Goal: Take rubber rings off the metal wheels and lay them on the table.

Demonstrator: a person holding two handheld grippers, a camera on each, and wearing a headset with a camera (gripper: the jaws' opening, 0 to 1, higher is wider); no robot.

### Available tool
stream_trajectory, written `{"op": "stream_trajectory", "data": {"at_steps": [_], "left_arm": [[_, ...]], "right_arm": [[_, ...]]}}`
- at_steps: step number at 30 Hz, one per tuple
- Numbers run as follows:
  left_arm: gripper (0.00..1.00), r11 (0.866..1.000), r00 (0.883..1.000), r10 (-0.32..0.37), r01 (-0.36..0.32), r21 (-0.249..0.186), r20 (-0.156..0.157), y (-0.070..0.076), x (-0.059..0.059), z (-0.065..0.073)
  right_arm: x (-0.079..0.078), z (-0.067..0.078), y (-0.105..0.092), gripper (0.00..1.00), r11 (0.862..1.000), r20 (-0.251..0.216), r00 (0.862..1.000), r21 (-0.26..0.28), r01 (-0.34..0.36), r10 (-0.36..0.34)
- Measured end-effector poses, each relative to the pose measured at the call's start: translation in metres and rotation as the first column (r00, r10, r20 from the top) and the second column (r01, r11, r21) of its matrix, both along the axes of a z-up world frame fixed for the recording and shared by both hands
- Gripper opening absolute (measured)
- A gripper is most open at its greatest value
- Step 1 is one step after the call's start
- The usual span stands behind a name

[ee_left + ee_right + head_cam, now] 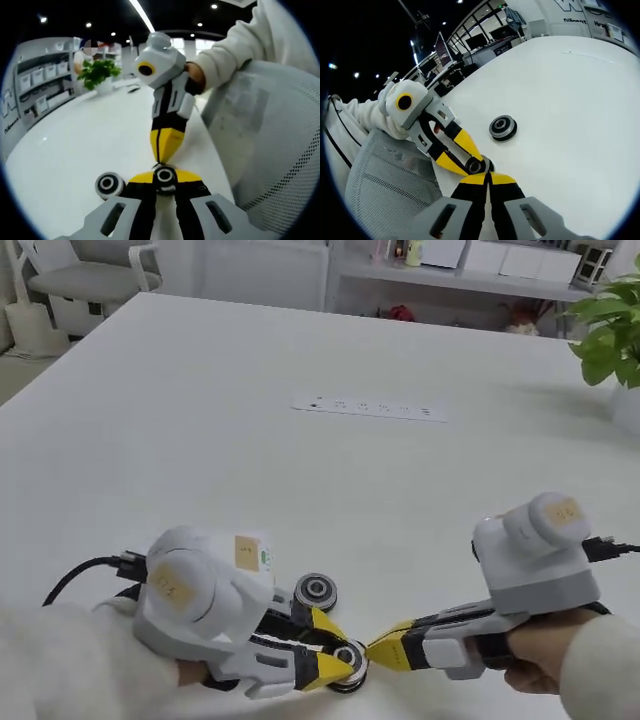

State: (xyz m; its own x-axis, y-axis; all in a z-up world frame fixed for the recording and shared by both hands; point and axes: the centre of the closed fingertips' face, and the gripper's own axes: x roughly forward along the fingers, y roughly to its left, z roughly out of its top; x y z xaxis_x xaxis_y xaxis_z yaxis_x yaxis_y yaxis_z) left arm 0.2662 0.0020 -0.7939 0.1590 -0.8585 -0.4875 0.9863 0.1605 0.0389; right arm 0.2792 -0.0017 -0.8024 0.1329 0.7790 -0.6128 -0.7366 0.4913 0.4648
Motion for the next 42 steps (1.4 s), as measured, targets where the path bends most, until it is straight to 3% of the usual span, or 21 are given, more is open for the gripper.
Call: {"op": "stream_trajectory", "data": {"at_steps": [5,9,12,18,42], "left_arm": [[0.14,1.000,1.000,0.016,-0.016,0.000,-0.001,-0.002,0.000,-0.001],[0.14,0.998,0.998,0.059,-0.059,-0.036,0.002,-0.001,-0.001,-0.001],[0.14,0.997,0.998,0.059,-0.058,-0.040,0.005,-0.001,-0.001,0.000],[0.14,0.997,0.998,0.060,-0.060,-0.057,0.007,-0.001,-0.001,0.000],[0.14,0.996,0.998,0.061,-0.060,-0.062,0.015,-0.002,-0.001,0.000]], "right_arm": [[0.002,0.000,-0.003,0.00,1.000,0.004,1.000,-0.004,0.002,-0.002],[0.001,0.000,-0.002,0.00,1.000,0.004,1.000,-0.002,0.002,-0.002],[-0.001,0.002,-0.001,0.00,1.000,-0.022,1.000,0.018,0.010,-0.010],[0.000,0.002,-0.001,0.00,1.000,-0.029,0.999,0.021,0.017,-0.016],[-0.008,0.010,0.013,0.00,0.998,-0.032,0.999,0.063,-0.012,0.014]]}}
